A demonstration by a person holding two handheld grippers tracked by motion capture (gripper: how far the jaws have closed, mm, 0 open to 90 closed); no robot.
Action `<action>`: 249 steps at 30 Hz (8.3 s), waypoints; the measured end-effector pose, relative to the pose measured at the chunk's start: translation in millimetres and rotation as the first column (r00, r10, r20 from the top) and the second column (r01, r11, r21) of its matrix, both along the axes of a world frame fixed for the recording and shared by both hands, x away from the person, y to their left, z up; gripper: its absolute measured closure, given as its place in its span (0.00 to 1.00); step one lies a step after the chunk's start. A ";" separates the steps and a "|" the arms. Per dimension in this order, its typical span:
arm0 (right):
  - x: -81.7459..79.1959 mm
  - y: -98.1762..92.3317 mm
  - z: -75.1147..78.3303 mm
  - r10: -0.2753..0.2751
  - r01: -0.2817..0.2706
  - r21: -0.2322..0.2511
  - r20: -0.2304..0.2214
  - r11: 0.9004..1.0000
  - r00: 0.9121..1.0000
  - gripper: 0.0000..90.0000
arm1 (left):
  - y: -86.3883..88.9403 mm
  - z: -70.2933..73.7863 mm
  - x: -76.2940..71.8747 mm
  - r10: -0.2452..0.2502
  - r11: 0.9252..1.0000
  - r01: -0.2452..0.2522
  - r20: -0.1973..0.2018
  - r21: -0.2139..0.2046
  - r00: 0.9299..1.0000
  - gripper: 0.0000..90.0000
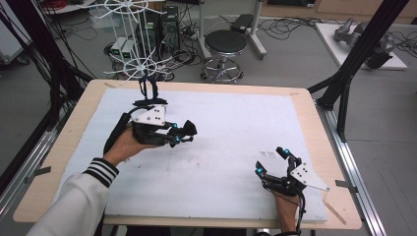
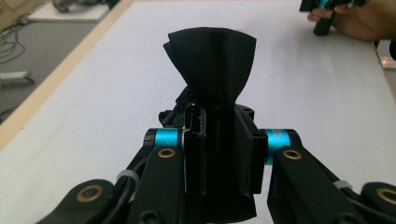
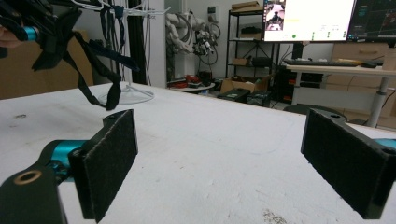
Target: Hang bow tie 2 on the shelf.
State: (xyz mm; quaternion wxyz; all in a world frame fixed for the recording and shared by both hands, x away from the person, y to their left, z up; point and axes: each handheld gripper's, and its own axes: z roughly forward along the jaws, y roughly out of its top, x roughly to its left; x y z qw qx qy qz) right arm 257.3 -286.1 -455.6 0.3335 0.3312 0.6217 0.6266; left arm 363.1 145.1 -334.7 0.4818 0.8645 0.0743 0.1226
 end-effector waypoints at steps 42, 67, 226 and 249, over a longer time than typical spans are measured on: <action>-0.5 0.5 -0.1 -0.002 0.002 -0.001 -0.007 1.000 1.000 0.11 | 93.8 32.3 -14.7 0.343 0.903 -0.315 0.051 -0.294 0.938 0.84; -0.7 0.6 -0.1 -0.002 0.002 -0.001 -0.009 1.000 1.000 0.11 | 132.6 42.1 -15.4 0.479 0.832 -0.442 0.035 -0.335 0.877 0.84; 0.0 0.5 0.0 -0.001 0.001 -0.004 -0.005 1.000 1.000 0.11 | 115.9 -31.3 -55.8 0.536 0.788 -0.429 0.150 -0.441 0.831 0.16; -0.8 1.4 -0.1 -0.016 0.016 -0.009 -0.005 1.000 1.000 0.11 | 139.0 -120.0 -85.5 0.567 0.712 -0.461 0.045 -0.530 0.823 0.16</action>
